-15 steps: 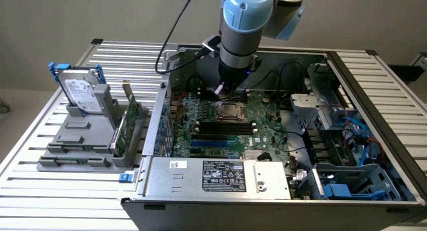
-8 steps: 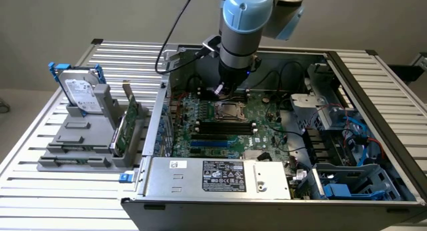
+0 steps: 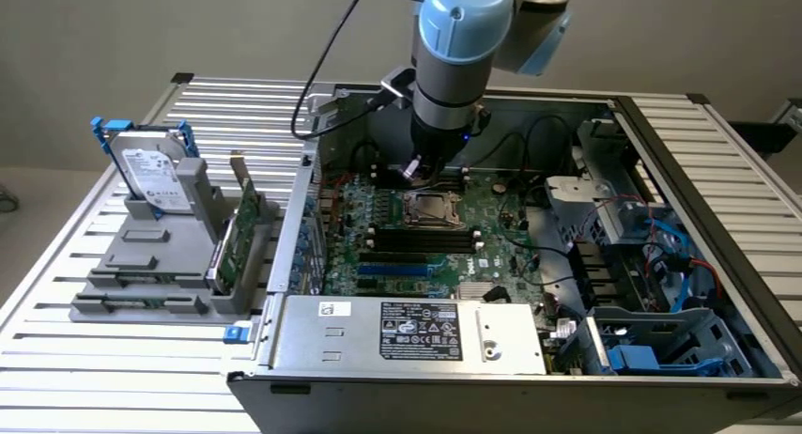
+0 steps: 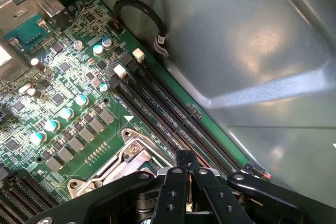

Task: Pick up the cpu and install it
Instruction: 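Install the first cpu locking lever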

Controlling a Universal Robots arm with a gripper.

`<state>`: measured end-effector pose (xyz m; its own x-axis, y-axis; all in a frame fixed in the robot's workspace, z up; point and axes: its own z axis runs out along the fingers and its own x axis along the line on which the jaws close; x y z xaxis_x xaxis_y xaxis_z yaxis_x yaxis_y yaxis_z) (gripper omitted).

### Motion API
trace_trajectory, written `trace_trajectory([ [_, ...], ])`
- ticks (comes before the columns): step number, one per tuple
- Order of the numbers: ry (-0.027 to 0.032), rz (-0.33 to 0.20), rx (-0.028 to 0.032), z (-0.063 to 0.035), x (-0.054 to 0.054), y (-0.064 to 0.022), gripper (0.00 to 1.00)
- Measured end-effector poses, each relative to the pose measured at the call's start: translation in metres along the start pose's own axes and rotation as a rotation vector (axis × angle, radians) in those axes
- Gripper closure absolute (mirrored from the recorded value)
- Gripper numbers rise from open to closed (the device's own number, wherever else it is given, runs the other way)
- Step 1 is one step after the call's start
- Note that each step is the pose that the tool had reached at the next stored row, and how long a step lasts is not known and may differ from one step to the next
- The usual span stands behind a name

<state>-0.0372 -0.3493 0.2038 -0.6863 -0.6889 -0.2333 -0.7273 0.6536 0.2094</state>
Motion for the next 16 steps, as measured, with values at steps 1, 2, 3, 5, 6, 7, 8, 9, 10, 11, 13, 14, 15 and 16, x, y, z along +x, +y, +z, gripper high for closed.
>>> trace_trajectory([
  [1,0.0002,0.000,0.0001,0.0003,0.0001,-0.0001,0.89],
  [2,0.0003,0.000,0.0002,0.0005,0.0001,-0.0002,0.89],
  [3,0.0005,0.000,0.0003,0.0007,0.0002,-0.0002,0.89],
  [5,0.0006,0.000,0.0004,0.0012,0.0003,-0.0003,0.89],
  [6,0.0006,0.000,0.0005,0.0014,0.0003,-0.0004,0.89],
  [7,0.0007,0.000,0.0005,0.0016,0.0004,-0.0004,0.89],
  [8,0.0007,0.000,0.0006,0.0019,0.0004,-0.0005,0.89],
  [9,0.0009,0.000,0.0007,0.0020,0.0005,-0.0005,0.89],
  [10,0.0009,0.000,0.0007,0.0022,0.0005,-0.0006,0.89],
  [11,0.0010,0.000,0.0008,0.0025,0.0005,-0.0007,0.89],
  [13,0.0012,0.000,0.0009,0.0029,0.0006,-0.0008,0.89],
  [14,0.0012,0.000,0.0010,0.0030,0.0006,-0.0008,0.89],
  [15,0.0013,0.000,0.0010,0.0032,0.0006,-0.0009,0.89],
  [16,0.0013,0.000,0.0010,0.0033,0.0006,-0.0010,0.89],
])
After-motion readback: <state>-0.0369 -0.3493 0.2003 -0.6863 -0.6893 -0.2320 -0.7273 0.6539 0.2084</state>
